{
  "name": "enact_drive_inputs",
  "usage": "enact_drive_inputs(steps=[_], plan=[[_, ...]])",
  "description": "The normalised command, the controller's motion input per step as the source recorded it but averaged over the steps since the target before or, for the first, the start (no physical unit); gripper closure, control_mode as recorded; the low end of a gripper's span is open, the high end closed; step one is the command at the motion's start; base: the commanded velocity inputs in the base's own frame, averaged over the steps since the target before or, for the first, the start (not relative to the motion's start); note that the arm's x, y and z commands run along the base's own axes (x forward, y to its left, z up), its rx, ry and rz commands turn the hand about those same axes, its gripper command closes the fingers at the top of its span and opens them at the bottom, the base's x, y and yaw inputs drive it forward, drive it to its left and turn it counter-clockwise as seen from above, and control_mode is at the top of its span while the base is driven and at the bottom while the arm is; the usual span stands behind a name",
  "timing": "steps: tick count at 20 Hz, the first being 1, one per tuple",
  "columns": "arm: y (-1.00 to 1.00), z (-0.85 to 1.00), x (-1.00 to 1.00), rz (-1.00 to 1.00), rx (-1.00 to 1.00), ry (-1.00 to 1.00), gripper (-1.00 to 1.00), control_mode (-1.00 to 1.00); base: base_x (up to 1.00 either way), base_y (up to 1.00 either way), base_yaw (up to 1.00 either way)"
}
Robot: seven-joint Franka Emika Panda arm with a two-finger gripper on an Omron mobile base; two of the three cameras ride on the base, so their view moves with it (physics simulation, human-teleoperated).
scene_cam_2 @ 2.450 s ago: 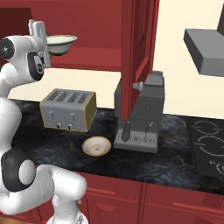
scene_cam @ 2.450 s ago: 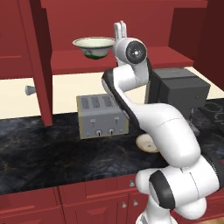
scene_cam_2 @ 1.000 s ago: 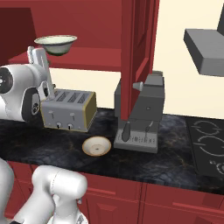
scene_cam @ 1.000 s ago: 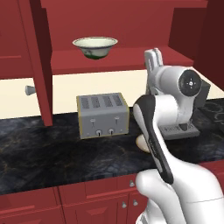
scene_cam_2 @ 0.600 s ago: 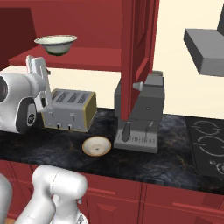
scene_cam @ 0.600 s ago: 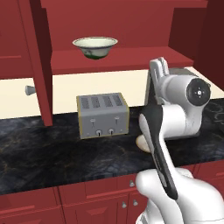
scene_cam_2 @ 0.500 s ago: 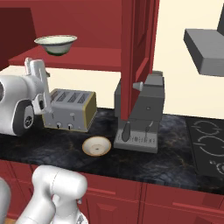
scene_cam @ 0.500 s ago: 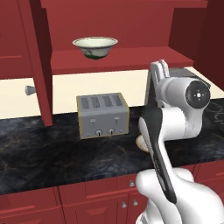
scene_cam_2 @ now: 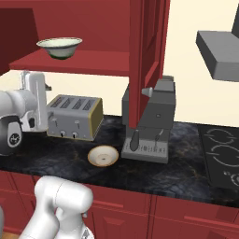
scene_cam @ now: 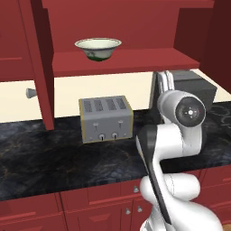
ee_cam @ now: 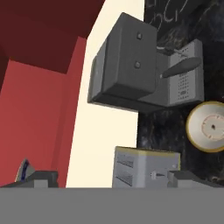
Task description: Pick up the bowls on the counter and stack them on top of one another in the open cabinet. Place the smaller bowl on top of the larger bowl.
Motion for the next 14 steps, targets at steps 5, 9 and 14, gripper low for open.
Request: enact_drive_inputs(steps=[5,9,14], plan=[[0.01,-0.17,-0.21,-0.17,0.03,0.00,-1.00,-1.00,0.00,0.00,0.00],[0.00,-0.20,-0.21,-0.19,0.03,0.00,-1.00,-1.00,0.00,0.00,0.00],[0.03,-0.24,-0.18,-0.20,0.04,0.00,-1.00,-1.00,0.00,0.00,0.00]])
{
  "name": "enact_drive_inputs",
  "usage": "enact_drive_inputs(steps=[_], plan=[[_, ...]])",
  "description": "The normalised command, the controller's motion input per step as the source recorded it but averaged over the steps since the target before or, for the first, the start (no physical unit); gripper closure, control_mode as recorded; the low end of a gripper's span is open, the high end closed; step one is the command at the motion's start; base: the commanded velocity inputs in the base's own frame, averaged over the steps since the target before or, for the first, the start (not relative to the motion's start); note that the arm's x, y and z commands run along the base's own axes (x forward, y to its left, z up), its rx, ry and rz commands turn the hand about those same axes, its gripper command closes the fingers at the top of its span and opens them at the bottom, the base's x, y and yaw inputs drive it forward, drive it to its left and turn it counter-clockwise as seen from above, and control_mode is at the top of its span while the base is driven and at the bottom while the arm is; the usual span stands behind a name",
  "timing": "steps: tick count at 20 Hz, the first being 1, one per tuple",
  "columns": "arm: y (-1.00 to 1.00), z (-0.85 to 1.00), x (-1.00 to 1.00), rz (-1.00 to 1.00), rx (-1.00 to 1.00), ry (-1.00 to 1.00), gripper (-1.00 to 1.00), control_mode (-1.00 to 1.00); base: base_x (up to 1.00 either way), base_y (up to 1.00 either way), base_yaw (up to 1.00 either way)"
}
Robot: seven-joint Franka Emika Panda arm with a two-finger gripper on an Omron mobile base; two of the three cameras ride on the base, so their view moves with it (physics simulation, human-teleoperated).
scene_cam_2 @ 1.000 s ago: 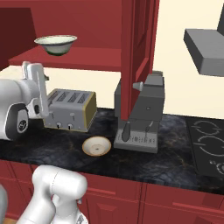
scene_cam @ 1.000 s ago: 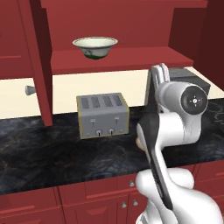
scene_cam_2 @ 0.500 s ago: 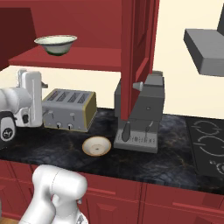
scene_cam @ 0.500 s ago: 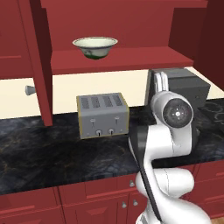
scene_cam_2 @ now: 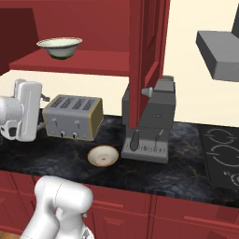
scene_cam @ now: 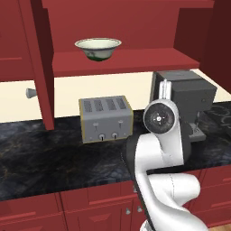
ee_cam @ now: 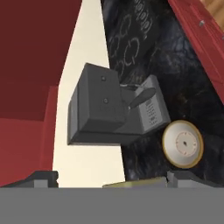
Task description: Pick up the bowls on the counter and stack them on top of one another in the open cabinet. Place the smaller bowl on top of the larger bowl.
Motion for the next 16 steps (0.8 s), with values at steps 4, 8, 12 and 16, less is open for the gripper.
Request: enact_drive_inputs(steps=[4,8,12,16], plan=[[0.00,-0.31,-0.11,-0.18,0.05,-0.01,-1.00,-1.00,0.00,0.00,0.00],[0.00,-0.29,-0.06,-0.16,0.05,-0.02,-1.00,-1.00,0.00,0.00,0.00],[0.00,-0.28,-0.03,-0.15,0.06,-0.01,-1.00,-1.00,0.00,0.00,0.00],[-0.04,-0.27,-0.04,-0.15,0.05,0.00,-1.00,-1.00,0.00,0.00,0.00]])
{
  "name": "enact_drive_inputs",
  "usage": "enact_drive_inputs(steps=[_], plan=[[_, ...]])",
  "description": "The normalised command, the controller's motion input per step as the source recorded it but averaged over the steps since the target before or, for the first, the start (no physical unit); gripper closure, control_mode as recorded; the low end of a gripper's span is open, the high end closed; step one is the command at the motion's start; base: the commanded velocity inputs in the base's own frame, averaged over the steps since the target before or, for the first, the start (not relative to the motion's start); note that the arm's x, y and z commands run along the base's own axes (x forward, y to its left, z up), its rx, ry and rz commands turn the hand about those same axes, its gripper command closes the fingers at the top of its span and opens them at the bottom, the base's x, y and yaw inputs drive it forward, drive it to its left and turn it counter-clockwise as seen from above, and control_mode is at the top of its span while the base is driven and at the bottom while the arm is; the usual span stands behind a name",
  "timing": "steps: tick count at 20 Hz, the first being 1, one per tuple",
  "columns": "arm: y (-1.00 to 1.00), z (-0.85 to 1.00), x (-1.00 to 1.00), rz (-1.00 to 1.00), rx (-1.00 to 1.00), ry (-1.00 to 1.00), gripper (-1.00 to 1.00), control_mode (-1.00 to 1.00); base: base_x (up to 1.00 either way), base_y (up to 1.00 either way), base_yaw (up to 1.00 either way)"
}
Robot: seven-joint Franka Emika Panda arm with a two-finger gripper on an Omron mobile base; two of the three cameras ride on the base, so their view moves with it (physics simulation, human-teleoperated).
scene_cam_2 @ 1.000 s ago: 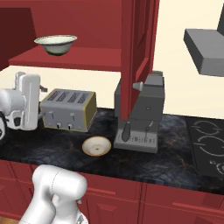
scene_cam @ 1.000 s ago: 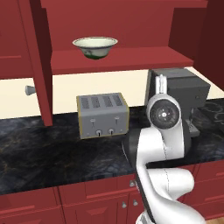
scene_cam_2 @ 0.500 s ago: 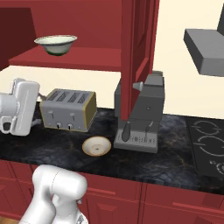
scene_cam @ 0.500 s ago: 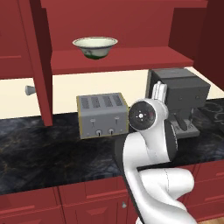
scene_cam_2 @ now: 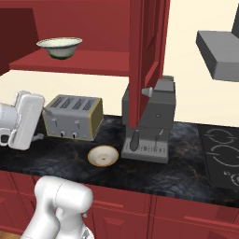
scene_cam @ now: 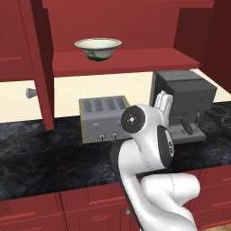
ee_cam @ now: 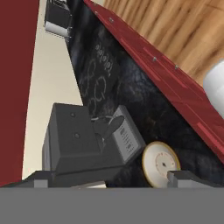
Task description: Pick up the bowls on the counter and stack them on top of one another in the open cabinet. Place the smaller bowl on top of the larger bowl.
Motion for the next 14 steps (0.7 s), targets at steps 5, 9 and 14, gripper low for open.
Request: enact_drive_inputs(steps=[5,9,14], plan=[[-0.05,-0.32,0.00,-0.11,0.03,-0.01,-1.00,-1.00,0.00,0.00,0.00],[0.03,-0.37,0.05,-0.05,0.03,-0.04,-1.00,-1.00,0.00,0.00,0.00],[0.00,-0.36,0.11,-0.03,0.00,-0.03,-1.00,-1.00,0.00,0.00,0.00]])
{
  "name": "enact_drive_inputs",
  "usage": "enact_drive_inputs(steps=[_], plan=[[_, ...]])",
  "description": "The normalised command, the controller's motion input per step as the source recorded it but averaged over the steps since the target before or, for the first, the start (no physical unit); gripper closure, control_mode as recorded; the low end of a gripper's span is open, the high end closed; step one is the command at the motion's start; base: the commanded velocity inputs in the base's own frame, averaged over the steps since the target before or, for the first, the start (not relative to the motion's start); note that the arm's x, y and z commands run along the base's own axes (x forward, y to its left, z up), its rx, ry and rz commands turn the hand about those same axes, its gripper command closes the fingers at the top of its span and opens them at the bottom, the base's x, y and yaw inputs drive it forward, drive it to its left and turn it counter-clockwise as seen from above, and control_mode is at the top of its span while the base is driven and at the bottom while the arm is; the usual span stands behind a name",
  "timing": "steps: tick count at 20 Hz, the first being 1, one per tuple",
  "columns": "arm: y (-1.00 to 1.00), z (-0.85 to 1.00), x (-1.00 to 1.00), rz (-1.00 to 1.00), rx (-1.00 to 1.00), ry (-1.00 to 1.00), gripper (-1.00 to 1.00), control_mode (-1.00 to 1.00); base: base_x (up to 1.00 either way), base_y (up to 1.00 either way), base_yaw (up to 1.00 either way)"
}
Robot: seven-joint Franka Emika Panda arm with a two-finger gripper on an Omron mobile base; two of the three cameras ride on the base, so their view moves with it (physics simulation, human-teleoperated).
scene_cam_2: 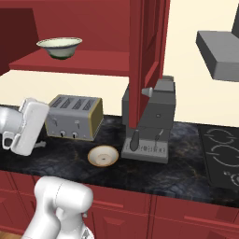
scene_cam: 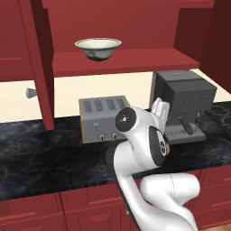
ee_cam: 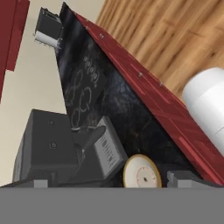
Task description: Pick up the bowls on the counter and stack them on top of one another in the open cabinet. Place the smaller bowl on top of the larger bowl.
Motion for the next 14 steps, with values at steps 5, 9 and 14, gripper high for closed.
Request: enact_drive_inputs(steps=[5,9,14], plan=[[0.00,-0.30,0.06,-0.03,0.00,-0.05,-1.00,-1.00,0.00,0.00,0.00],[0.00,-0.28,0.07,-0.03,0.03,-0.04,-1.00,-1.00,0.00,0.00,0.00],[0.00,-0.30,0.04,-0.04,0.04,-0.05,-1.00,-1.00,0.00,0.00,0.00]])
